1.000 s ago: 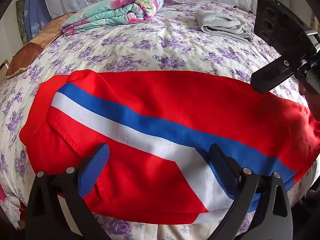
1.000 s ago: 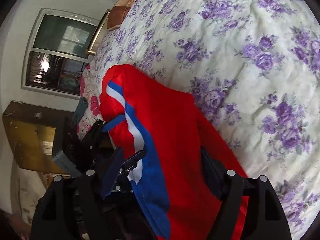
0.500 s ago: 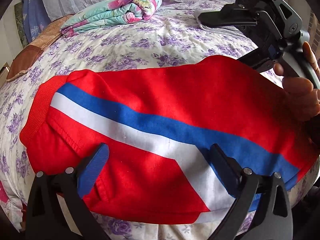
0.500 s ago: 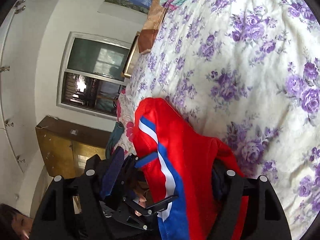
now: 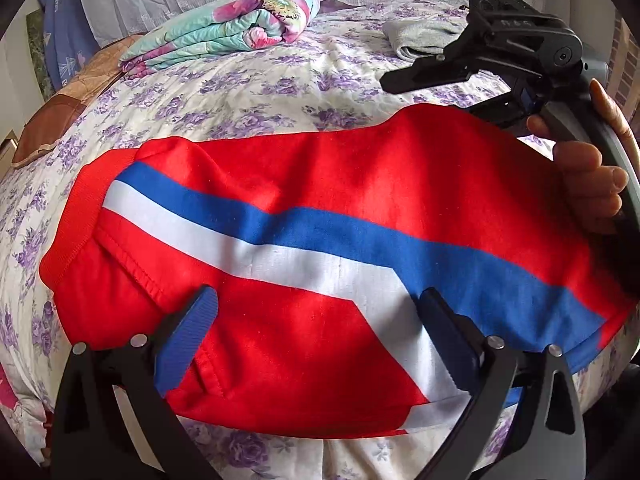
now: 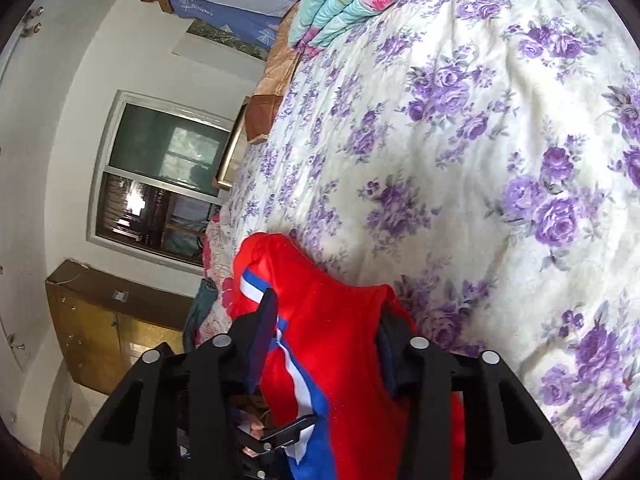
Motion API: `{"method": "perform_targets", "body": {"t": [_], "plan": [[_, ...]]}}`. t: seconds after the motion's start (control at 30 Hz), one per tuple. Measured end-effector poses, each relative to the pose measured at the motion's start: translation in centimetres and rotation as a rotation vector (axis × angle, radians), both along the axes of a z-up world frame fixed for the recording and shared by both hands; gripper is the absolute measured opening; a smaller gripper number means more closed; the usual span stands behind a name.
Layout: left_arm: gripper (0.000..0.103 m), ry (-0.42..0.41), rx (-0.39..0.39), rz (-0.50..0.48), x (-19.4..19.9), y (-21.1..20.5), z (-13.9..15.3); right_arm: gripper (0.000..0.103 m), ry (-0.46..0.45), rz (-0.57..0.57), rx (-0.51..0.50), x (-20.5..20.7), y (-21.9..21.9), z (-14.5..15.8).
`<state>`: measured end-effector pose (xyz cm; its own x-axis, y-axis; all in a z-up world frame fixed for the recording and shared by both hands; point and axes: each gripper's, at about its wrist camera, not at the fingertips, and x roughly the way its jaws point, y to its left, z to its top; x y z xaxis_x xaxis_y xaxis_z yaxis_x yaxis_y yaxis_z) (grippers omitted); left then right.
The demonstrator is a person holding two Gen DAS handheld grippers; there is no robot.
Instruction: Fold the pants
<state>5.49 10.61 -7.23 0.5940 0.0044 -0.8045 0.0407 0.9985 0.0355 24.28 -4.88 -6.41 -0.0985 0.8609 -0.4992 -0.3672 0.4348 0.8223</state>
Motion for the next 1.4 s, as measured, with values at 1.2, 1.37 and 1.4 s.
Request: {"method": "perform_targets", "body": {"t": [1.2,1.37,1.4], "plan": [[0.098,-0.061,0.002,0.213,0.6,7.2,1.5,0.065,-0.495,-0.432,-0.361,-20.0,-10.9,3.4],[0.098,-0.102,0.011,0.146,-2.5,4.4,3.0,0.070,-0.653,-0.696,-0.527,-25.6,-18.6,6.4],[0.098,-0.111,0.001,0.141,-3.0,4.1,3.1,0.071,-0.652,-0.757,-0.551,-26.4,-20.6,6.5]]}}
